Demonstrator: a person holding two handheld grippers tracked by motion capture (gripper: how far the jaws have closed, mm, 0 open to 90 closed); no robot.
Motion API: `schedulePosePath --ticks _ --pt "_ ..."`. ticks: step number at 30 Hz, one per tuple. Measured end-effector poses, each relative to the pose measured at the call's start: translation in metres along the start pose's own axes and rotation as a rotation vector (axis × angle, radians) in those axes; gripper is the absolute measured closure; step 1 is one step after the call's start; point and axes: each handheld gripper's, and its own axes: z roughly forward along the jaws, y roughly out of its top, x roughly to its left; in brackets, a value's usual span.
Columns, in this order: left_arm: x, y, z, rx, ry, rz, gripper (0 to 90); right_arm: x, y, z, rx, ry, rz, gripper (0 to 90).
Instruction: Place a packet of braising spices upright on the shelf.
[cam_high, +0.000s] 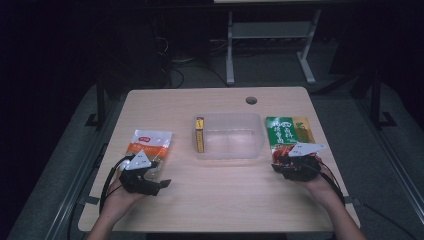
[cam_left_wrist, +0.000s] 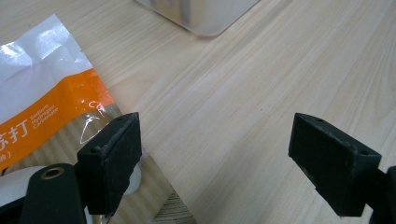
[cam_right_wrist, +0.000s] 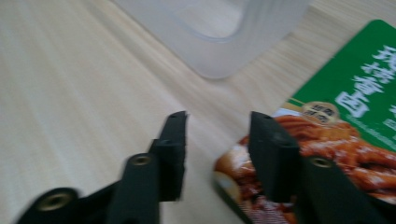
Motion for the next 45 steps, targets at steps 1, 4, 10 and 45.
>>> schedulePosePath --ticks 1,4,10,45 --pt "0.000 0.000 0.000 -0.004 -0.002 -0.001 16.7 -0.003 0.000 0.001 0.002 -0.025 0.000 68.6" --pt "-0.001 -0.001 0.001 -0.010 -0.008 -0.006 16.7 -0.012 -0.002 0.002 0.013 -0.081 0.031 83.1" --pt "-0.005 -0.002 0.002 -0.015 -0.022 0.000 16.8 -0.039 -0.008 0.001 0.024 -0.159 0.087 90.0" --pt "-0.014 -0.002 0.010 0.013 -0.076 0.044 16.8 -0.066 0.005 0.015 0.342 -0.107 -0.011 90.0"
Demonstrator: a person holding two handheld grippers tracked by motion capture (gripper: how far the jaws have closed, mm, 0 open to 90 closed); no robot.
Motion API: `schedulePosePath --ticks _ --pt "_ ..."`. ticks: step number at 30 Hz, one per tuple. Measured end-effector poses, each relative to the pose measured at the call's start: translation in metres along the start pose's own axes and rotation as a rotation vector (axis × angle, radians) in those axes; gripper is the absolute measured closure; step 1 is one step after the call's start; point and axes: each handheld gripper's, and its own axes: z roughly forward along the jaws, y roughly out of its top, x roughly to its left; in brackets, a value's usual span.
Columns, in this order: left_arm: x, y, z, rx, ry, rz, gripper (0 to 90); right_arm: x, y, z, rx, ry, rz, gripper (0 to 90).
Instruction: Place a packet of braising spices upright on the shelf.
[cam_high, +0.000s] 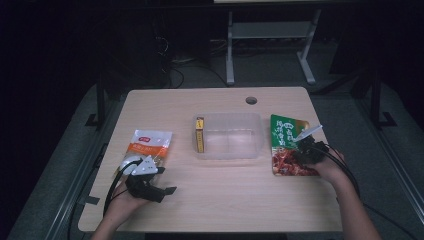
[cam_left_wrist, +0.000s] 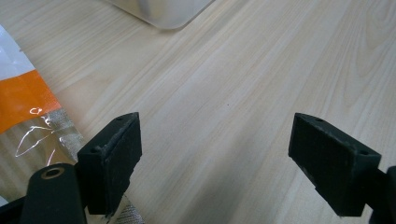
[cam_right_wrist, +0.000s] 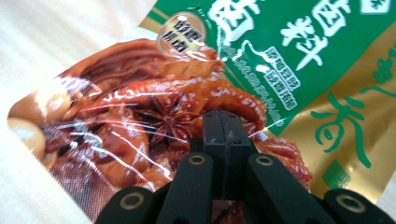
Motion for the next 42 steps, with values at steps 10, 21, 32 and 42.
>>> schedulePosePath --ticks 10,21,32,42 --pt "-0.002 0.000 0.000 -0.004 -0.008 -0.009 16.8 0.020 -0.006 -0.007 0.012 0.050 -0.054 90.0" --pt "-0.003 0.001 0.001 0.003 -0.016 0.007 16.8 0.032 -0.001 -0.010 0.004 0.085 -0.123 90.0" --pt "-0.004 0.001 0.002 0.000 -0.017 0.006 16.8 -0.022 -0.014 -0.009 0.018 -0.050 -0.007 90.0" --pt "-0.006 0.001 0.003 0.012 -0.022 0.020 16.8 -0.003 -0.020 -0.014 0.038 0.095 -0.054 90.0"
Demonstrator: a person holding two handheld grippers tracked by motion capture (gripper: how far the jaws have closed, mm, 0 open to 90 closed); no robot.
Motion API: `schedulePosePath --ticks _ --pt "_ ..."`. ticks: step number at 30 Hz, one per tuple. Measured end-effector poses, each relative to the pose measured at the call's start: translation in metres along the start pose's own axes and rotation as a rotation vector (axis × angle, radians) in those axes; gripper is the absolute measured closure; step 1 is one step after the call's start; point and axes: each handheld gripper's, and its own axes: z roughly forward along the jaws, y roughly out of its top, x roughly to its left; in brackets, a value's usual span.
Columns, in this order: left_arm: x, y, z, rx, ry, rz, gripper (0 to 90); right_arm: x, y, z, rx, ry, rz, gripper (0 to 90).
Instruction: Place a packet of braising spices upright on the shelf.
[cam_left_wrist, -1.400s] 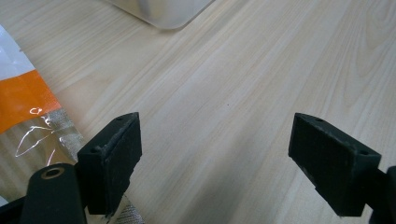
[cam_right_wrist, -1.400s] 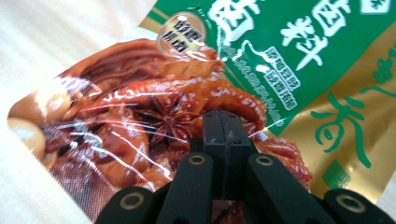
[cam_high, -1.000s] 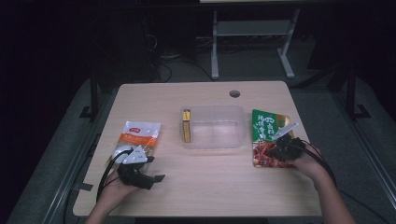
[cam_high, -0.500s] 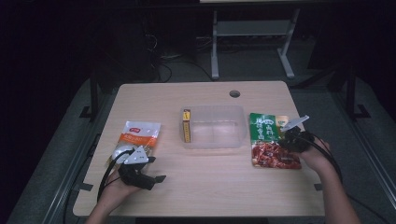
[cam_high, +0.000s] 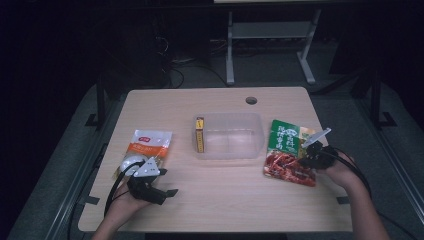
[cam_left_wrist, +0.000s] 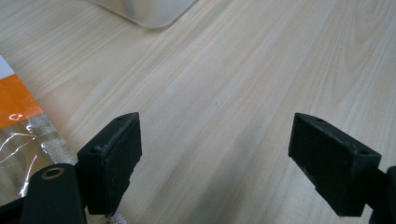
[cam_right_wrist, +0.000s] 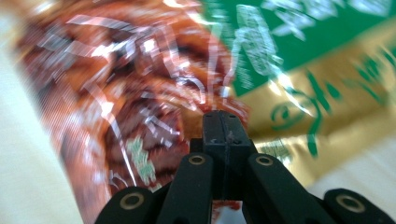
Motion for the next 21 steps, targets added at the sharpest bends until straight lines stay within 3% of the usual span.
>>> schedulePosePath --ticks 3,8,10,14,19,21 --pt "0.000 0.000 0.000 -0.002 0.000 -0.003 16.8 0.016 0.006 0.001 0.018 0.054 -0.058 90.0" --pt "0.000 0.000 0.000 0.001 -0.004 0.000 16.8 0.020 0.010 0.002 0.014 0.034 -0.095 90.0" --pt "-0.001 0.000 0.001 -0.002 -0.005 -0.005 16.8 0.014 0.015 -0.001 -0.029 0.005 -0.072 90.0" --pt "-0.002 0.001 0.002 -0.002 -0.007 -0.002 16.8 -0.009 0.027 -0.005 -0.103 -0.096 -0.003 90.0" --pt "-0.003 0.001 0.003 0.003 -0.009 0.002 16.8 -0.044 0.038 0.003 -0.144 -0.226 0.084 90.0" --pt "-0.004 0.001 0.004 0.005 -0.014 0.001 16.8 -0.057 0.038 0.005 -0.174 -0.233 0.138 90.0"
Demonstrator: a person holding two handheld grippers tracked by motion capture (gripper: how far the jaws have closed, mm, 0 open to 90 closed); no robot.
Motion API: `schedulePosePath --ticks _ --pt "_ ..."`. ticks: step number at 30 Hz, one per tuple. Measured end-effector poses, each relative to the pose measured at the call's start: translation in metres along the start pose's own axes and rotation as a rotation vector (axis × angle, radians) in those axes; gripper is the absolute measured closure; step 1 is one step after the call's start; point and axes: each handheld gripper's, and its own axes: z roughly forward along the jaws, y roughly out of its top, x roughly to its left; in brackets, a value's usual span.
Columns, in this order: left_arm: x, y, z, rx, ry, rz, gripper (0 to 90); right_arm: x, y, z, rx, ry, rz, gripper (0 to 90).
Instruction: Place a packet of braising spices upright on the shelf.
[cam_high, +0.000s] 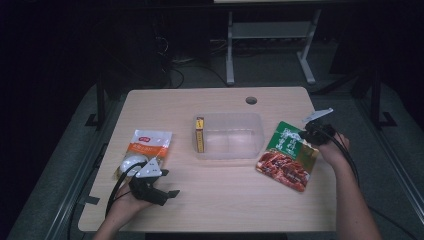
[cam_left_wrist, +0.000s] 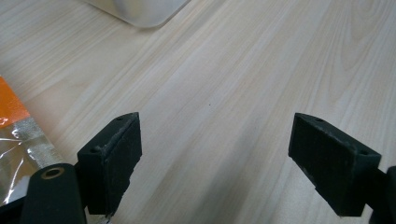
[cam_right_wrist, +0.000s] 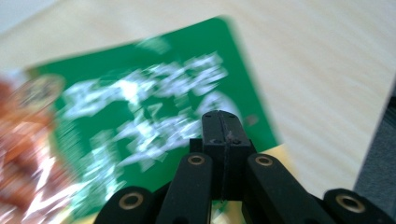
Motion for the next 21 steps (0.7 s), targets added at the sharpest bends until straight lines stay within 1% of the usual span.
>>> schedulePosePath --ticks 1,2,3,4,7,8,10,11,12,14,17,18,21 --pt "0.000 0.000 0.001 0.001 -0.002 0.004 16.8 -0.005 0.001 0.004 0.012 -0.018 0.009 90.0" --pt "0.000 0.001 0.001 0.008 -0.004 0.009 16.8 -0.010 0.002 0.008 0.017 -0.021 0.019 90.0" --pt "-0.001 0.001 0.001 0.011 -0.005 0.009 16.8 -0.013 0.002 0.012 0.001 -0.007 0.037 90.0" --pt "-0.001 0.001 0.002 0.006 -0.008 0.001 16.8 -0.015 0.003 0.015 -0.010 0.003 0.052 90.0" --pt "-0.001 0.001 0.003 0.010 -0.010 0.008 16.8 -0.017 0.004 0.026 -0.001 0.000 0.056 90.0" --pt "-0.001 0.001 0.003 0.011 -0.011 0.009 16.8 -0.017 0.004 0.028 0.007 -0.012 0.061 90.0" --pt "-0.002 0.001 0.003 0.010 -0.010 0.013 16.8 -0.019 0.002 0.031 0.016 -0.007 0.071 90.0" --pt "-0.002 0.001 0.003 0.011 -0.011 0.013 16.8 -0.020 0.001 0.032 0.011 -0.005 0.077 90.0" --pt "-0.002 0.001 0.004 0.007 -0.011 0.007 16.8 -0.021 0.001 0.033 0.018 0.000 0.074 90.0" --pt "-0.003 0.001 0.004 0.012 -0.012 0.012 16.8 -0.020 0.000 0.034 0.018 0.012 0.071 90.0" --pt "-0.003 0.002 0.004 0.014 -0.013 0.017 16.8 -0.019 -0.001 0.037 0.031 0.010 0.064 90.0" --pt "-0.004 0.002 0.004 0.015 -0.014 0.016 16.8 -0.018 0.000 0.036 0.032 0.017 0.067 90.0" --pt "-0.004 0.002 0.004 0.012 -0.016 0.012 16.8 -0.017 -0.001 0.035 0.044 0.027 0.054 90.0"
